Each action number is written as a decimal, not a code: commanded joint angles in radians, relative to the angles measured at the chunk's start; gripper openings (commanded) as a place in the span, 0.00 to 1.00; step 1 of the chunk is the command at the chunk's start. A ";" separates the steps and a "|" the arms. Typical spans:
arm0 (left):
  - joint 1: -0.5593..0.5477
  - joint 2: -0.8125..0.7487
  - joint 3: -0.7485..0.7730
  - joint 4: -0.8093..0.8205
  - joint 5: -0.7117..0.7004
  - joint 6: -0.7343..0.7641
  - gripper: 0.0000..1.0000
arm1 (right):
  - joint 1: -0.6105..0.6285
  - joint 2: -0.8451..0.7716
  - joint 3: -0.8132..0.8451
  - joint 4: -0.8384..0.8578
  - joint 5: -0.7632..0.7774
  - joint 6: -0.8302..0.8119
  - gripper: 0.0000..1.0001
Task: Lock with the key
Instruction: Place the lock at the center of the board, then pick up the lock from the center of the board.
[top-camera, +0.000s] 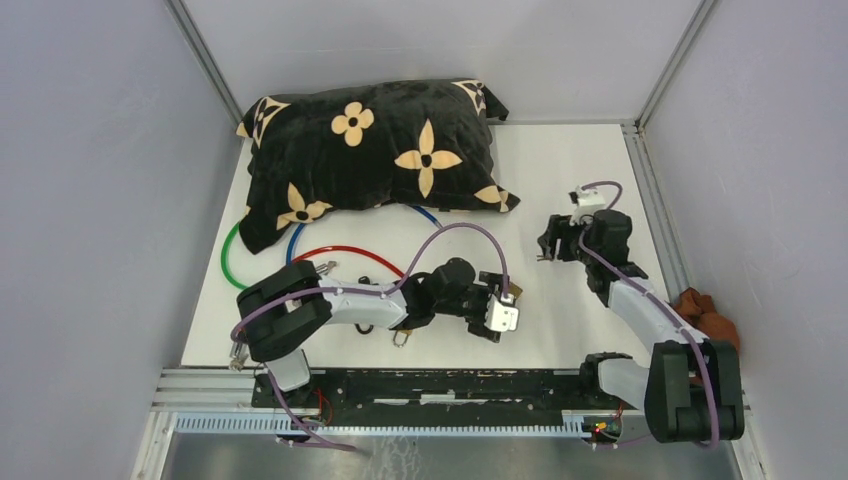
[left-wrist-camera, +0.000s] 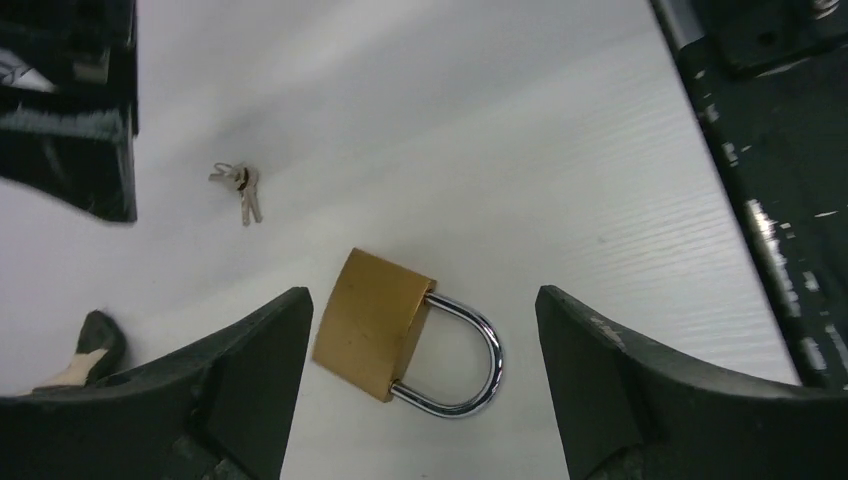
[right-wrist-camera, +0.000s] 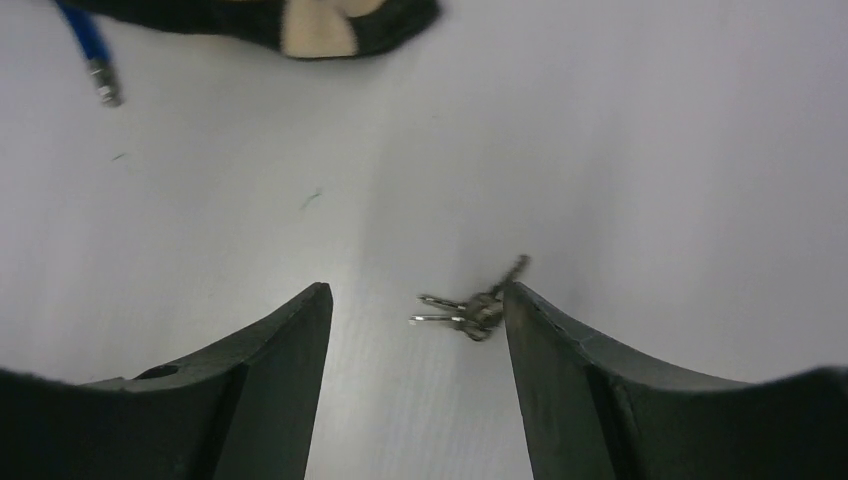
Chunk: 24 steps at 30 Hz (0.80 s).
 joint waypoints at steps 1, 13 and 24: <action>-0.022 -0.133 0.005 -0.020 0.047 -0.149 0.89 | 0.145 0.052 0.107 -0.013 -0.095 -0.100 0.69; 0.291 -0.613 -0.086 -0.356 -0.241 -0.615 0.91 | 0.553 0.693 0.733 -0.207 0.059 -0.198 0.73; 0.824 -0.960 -0.245 -0.536 -0.345 -0.900 0.86 | 0.629 1.054 1.064 -0.372 0.194 -0.186 0.64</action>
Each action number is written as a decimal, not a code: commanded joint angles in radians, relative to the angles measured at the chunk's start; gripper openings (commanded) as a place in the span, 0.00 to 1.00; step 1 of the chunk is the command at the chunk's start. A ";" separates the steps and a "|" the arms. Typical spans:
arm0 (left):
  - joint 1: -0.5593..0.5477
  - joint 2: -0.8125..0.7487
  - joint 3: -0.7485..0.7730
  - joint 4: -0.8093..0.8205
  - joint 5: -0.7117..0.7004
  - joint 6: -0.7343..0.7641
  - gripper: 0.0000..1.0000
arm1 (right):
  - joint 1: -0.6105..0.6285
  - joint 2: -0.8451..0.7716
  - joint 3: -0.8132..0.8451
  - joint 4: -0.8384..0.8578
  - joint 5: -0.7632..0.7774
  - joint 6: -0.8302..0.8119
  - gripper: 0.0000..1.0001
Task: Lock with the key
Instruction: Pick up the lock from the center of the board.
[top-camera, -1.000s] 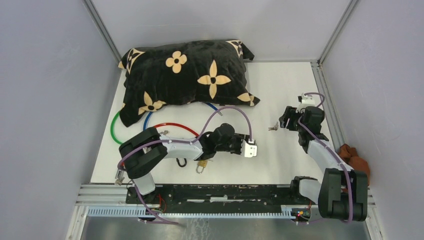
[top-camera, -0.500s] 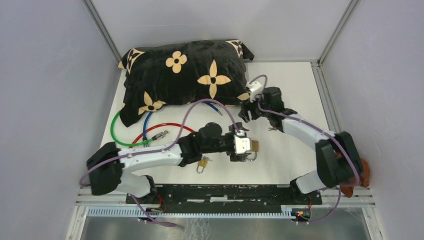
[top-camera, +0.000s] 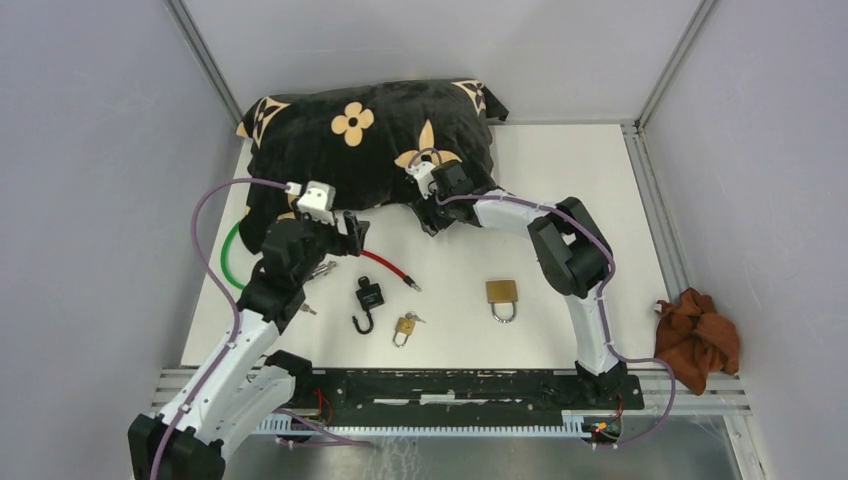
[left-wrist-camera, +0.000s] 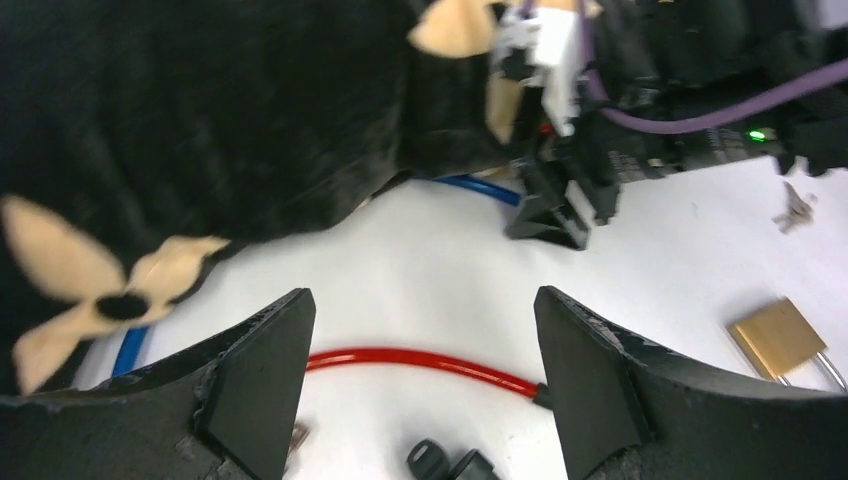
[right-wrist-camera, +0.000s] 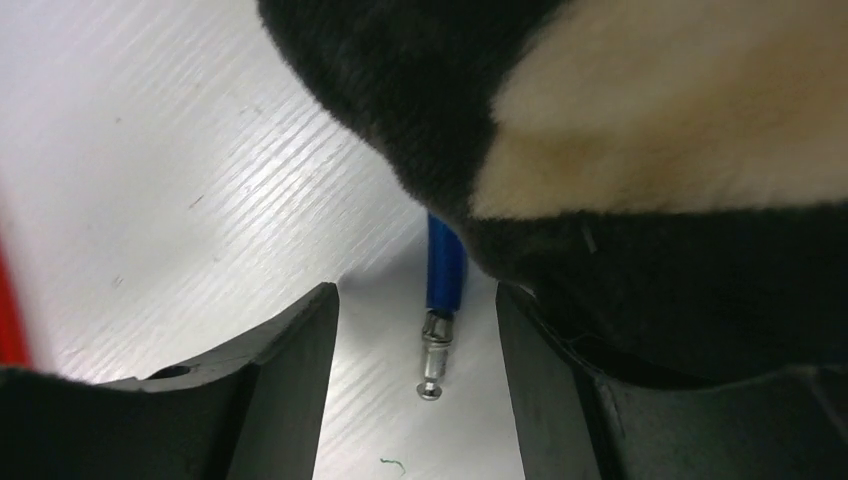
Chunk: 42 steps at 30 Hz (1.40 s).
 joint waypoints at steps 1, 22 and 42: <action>0.106 -0.071 -0.018 -0.135 -0.049 -0.158 0.85 | 0.006 0.050 0.058 -0.094 0.102 -0.003 0.62; 0.160 0.179 0.105 -0.076 0.262 0.445 0.80 | 0.017 -0.587 -0.620 -0.379 0.022 -0.095 0.13; 0.160 0.113 0.121 -0.262 0.214 0.348 0.84 | 0.106 -0.142 -0.192 -0.334 0.006 -0.203 0.23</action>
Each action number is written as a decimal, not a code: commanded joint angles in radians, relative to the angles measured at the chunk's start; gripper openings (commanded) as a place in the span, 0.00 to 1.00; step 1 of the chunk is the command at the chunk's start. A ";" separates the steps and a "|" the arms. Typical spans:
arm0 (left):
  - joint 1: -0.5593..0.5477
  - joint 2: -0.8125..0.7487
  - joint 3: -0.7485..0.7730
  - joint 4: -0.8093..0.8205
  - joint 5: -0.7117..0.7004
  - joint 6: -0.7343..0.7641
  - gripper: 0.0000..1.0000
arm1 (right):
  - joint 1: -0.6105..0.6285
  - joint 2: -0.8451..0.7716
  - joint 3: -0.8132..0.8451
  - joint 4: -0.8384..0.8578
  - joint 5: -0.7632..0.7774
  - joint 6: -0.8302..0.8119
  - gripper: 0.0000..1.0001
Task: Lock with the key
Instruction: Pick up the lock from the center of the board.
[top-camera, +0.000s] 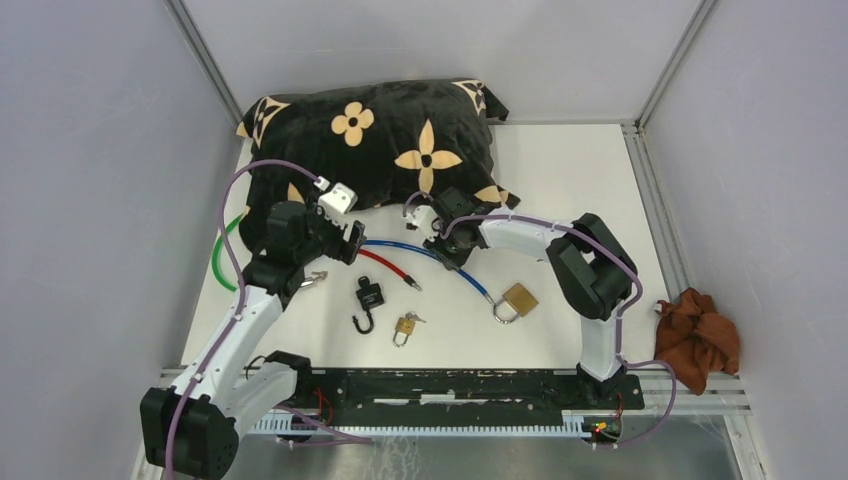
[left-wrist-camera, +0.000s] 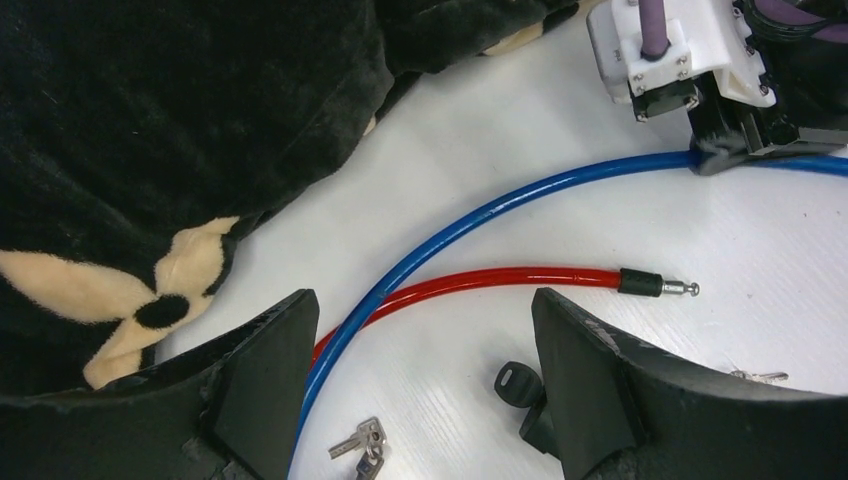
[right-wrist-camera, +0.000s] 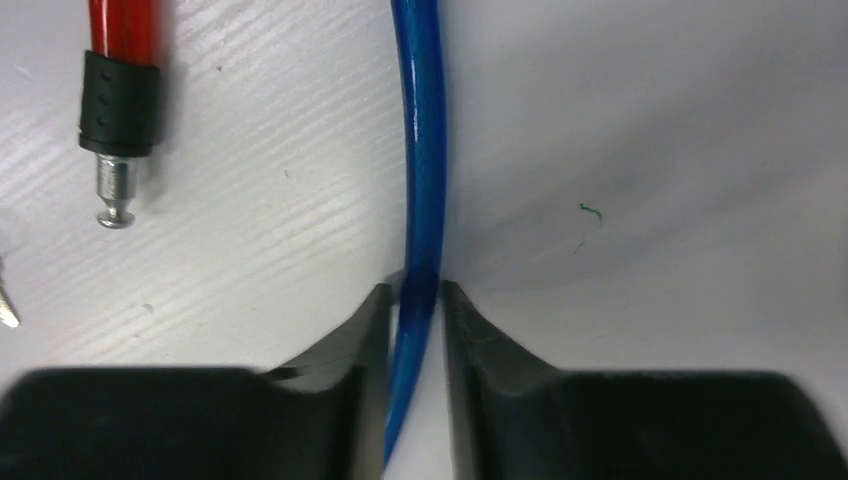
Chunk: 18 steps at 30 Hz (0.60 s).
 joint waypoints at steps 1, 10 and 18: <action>0.000 0.010 0.048 -0.046 0.018 0.022 0.83 | 0.006 0.036 -0.030 -0.001 0.020 -0.014 0.08; -0.139 0.213 0.104 -0.089 0.120 0.402 0.85 | 0.006 -0.349 -0.263 0.294 0.002 -0.081 0.00; -0.228 0.521 0.194 0.089 0.094 0.728 0.94 | 0.006 -0.574 -0.469 0.406 -0.012 -0.091 0.00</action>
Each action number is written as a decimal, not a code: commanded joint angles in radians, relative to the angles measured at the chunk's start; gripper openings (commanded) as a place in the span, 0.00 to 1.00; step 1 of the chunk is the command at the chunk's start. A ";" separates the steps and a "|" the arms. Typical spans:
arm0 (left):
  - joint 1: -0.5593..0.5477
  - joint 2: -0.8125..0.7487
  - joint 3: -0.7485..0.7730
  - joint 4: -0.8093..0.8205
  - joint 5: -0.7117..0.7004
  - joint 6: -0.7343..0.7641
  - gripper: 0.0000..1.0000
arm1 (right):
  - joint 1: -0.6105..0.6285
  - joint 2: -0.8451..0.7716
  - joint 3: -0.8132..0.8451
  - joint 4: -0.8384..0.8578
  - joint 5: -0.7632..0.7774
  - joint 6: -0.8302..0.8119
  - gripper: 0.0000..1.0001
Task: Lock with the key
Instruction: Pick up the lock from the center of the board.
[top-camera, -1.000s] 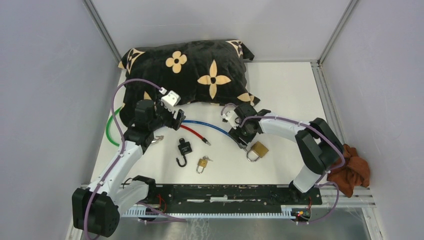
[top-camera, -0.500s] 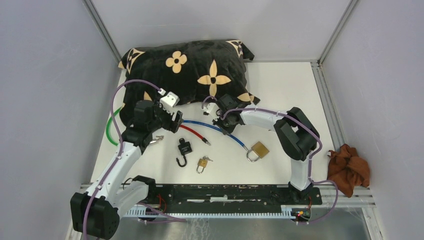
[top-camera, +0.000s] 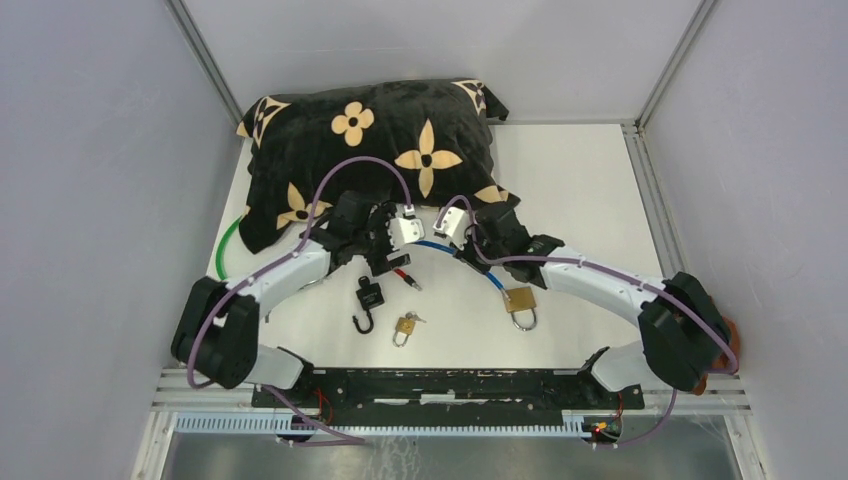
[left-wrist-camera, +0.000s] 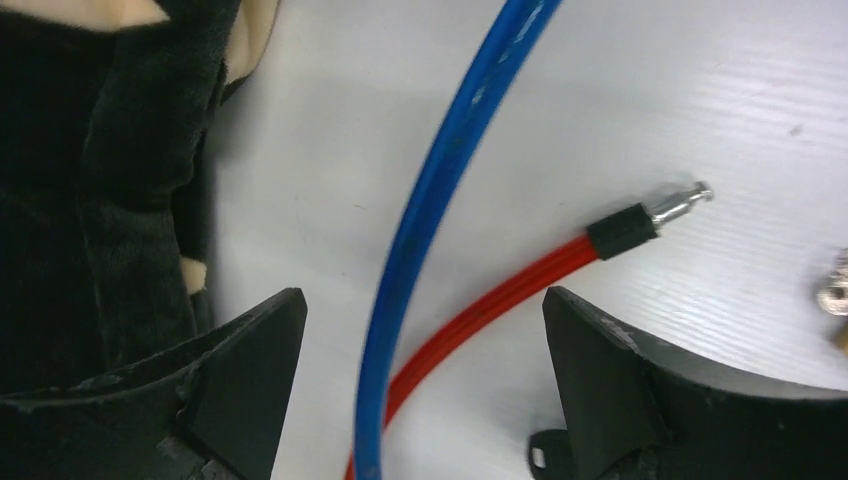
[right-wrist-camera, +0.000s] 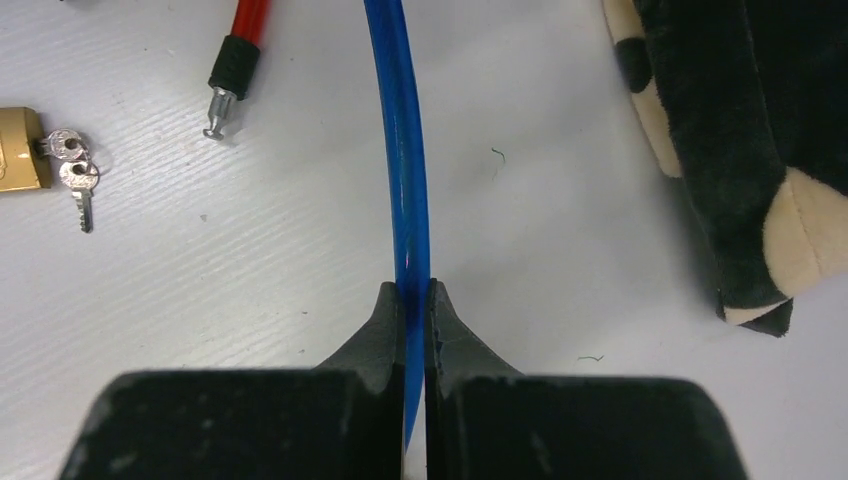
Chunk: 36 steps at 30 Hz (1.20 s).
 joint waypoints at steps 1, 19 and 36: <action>-0.004 0.122 0.076 0.161 0.016 0.229 0.94 | 0.001 -0.093 -0.074 0.116 -0.017 -0.021 0.00; -0.024 0.007 0.070 0.146 -0.010 0.208 0.02 | -0.045 -0.063 -0.055 0.081 0.032 0.038 0.55; -0.041 -0.131 0.103 0.105 -0.044 -0.141 0.44 | -0.166 -0.119 -0.030 0.097 -0.064 0.194 0.00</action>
